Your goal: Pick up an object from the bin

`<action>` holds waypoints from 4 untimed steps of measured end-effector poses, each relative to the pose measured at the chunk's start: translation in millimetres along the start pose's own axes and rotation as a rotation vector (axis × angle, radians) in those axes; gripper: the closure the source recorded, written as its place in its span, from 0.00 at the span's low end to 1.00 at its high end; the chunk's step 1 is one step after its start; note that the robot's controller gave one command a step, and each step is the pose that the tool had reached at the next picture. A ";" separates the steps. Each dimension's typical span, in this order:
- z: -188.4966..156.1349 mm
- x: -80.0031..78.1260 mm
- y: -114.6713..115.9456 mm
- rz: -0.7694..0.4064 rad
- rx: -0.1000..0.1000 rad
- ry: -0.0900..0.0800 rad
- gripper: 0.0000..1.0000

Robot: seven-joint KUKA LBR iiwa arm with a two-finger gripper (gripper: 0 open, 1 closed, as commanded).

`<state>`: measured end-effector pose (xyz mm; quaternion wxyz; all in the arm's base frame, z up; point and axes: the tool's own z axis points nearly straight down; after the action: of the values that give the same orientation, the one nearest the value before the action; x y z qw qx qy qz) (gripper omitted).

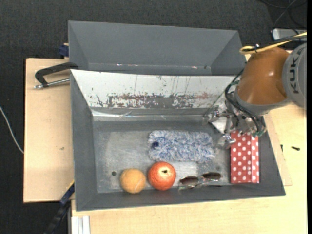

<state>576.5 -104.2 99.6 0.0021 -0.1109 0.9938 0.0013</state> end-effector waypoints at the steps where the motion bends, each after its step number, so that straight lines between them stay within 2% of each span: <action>1: 25.7 -12.4 28.6 0.260 0.002 0.001 1.00; 2: 25.7 -12.4 28.6 0.261 0.002 0.001 1.00; 3: -111.1 -29.4 29.2 0.184 0.004 -0.002 1.00; 4: -110.8 -29.2 29.2 0.184 0.003 -0.002 1.00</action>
Offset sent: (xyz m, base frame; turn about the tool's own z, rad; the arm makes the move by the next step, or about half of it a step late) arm 0.0000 0.0000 0.0000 0.0000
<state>598.1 -69.6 210.6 0.0030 -0.0192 0.9998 -0.0001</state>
